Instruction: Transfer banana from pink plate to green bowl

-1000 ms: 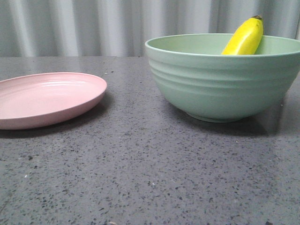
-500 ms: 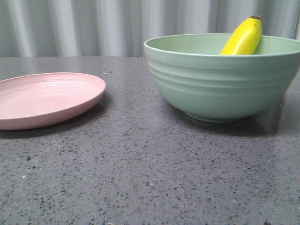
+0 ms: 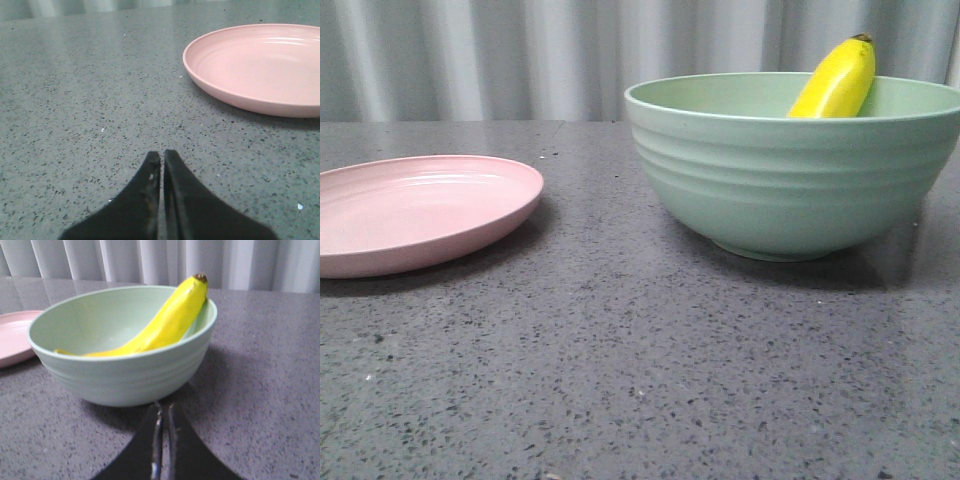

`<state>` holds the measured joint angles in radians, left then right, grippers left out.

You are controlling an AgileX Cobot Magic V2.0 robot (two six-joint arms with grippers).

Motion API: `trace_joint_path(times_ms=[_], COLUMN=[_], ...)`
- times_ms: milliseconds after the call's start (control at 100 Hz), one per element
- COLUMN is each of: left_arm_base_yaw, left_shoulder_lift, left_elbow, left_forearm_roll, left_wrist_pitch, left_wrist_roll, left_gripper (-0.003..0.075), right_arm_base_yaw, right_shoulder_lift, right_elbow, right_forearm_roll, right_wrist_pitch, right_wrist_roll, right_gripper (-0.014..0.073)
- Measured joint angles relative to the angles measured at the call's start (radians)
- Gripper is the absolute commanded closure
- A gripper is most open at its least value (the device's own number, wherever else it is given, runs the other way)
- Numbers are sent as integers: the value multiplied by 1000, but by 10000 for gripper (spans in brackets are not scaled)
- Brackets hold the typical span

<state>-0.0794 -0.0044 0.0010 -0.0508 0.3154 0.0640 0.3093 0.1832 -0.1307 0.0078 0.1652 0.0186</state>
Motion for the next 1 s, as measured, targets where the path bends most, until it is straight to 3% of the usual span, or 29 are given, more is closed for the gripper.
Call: trace_joint_path(times_ms=[110,300,440,720,1000], left_arm_base_yaw=[0,0,0,0,0], left_shoulder_lift=[0,0,0,0,0], left_elbow=[0,0,0,0,0], left_forearm_roll=[0,0,0,0,0], left_wrist_pitch=[0,0,0,1,1], left_wrist_roll=[0,0,0,0,0], left_gripper=[741,741,741,741,741], right_arm_base_yaw=[-65,-317,-432,-454,-455], right_shoulder_lift=[0,-22,-125,-193,-193], right_elbow=[49,143,143,141,141], right_forearm_roll=[-22,-37,-60,-69,-71], right_wrist_pitch=[-2,2,34,161,160], right_wrist_roll=[0,0,0,0,0], right_gripper=[657,657,657,657,657])
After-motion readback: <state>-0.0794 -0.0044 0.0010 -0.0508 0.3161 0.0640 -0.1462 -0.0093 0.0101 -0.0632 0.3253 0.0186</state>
